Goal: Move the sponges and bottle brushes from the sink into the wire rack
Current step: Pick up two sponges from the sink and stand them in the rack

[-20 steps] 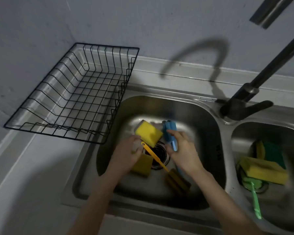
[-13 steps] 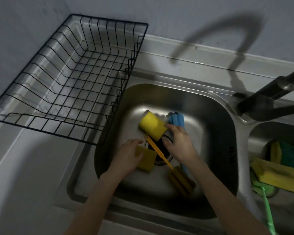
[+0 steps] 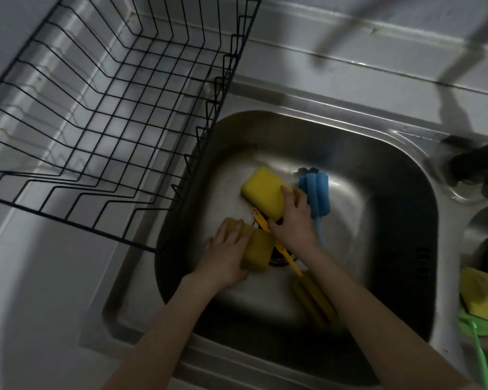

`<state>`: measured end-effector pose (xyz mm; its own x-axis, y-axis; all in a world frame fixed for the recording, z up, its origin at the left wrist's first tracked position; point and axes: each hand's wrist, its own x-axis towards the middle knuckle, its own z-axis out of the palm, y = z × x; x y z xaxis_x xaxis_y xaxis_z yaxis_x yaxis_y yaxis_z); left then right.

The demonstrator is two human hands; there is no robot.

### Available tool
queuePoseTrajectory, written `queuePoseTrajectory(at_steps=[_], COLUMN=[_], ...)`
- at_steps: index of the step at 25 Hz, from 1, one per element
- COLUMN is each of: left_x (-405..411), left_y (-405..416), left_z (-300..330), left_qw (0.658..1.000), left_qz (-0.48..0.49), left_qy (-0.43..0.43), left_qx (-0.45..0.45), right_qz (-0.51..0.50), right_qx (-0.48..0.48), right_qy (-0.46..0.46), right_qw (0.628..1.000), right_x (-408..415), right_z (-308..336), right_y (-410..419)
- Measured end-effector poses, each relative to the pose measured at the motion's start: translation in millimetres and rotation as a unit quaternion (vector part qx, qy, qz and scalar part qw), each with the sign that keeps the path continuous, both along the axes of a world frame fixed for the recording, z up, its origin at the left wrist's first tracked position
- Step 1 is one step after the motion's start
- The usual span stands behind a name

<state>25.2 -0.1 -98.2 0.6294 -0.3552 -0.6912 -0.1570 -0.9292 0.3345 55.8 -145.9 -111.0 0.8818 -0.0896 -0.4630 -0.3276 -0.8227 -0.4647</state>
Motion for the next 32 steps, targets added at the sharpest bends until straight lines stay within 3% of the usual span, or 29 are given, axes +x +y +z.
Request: queuePoseTrajectory(at_steps=[10,16,24,32], left_x=[8.4,6.4,-8.5,-32.1], left_y=[-7.9,-9.2,-9.3,-19.1], left_z=[-3.7,11.0,48.6,102.3], left_qw=[0.998,0.996,0.975,0.927], left_qz=[0.017,0.053,0.138,0.215], left_qy=[-0.053,-0.072,-0.141,-0.235], left_qx=[0.007,0.003,-0.101,-0.199], right_qz=[-0.032,-0.096,-0.219,-0.284], right_qx=[0.007,0.091,0.179,0.237], right_qy=[-0.070,-0.068,-0.096,-0.178], right_qw=[0.997,0.989,0.954,0.912], right_x=[1.4,-1.3,-18.4,-56.5], right_z=[-7.4,16.4,83.9,136.3], right_y=[-0.4,-3.2,-19.9,-28.7])
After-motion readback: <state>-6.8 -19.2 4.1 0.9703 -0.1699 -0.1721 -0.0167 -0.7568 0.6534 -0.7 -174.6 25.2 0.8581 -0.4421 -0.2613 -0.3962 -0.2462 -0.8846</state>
